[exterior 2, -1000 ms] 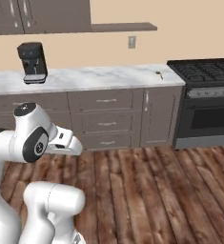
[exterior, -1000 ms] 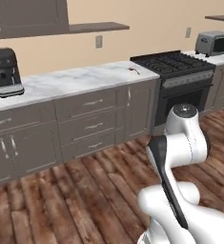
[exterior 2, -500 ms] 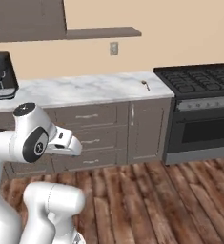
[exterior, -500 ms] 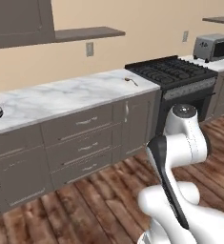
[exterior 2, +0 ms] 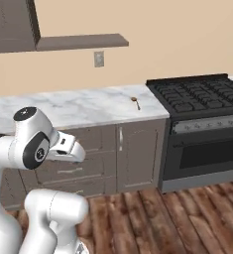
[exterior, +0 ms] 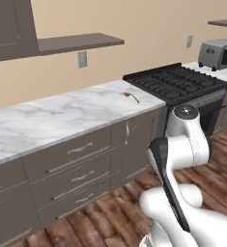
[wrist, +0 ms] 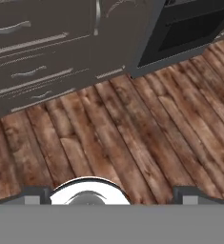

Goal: Take the fork and place it on the left side of the plate. Then take the spoon and place it on the right side of the plate. Make sure they're directly next to the plate.

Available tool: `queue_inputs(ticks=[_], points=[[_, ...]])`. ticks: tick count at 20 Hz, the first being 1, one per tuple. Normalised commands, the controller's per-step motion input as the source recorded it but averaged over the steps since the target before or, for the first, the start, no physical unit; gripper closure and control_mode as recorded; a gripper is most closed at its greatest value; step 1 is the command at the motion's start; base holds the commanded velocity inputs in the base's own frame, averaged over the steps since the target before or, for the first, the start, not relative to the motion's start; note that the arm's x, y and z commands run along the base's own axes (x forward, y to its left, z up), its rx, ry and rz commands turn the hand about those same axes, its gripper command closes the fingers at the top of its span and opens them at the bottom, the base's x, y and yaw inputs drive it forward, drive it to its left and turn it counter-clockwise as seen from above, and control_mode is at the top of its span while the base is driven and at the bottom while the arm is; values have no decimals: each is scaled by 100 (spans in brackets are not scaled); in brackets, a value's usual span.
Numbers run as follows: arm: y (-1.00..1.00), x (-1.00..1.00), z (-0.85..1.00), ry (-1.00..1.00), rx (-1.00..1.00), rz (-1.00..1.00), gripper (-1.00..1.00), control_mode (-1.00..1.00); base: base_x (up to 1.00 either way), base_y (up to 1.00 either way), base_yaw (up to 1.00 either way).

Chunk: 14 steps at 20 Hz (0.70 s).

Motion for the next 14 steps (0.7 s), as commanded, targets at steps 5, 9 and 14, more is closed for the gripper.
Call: queue_inputs(ticks=[5, 9, 14], points=[[0, 0, 0, 0, 0, 0, -100, 100, 98, -48, 2], [0, 0, 0, 0, 0, 0, -100, 100, 78, -52, 9], [0, 0, 0, 0, 0, 0, -100, 100, 64, -46, 11]])
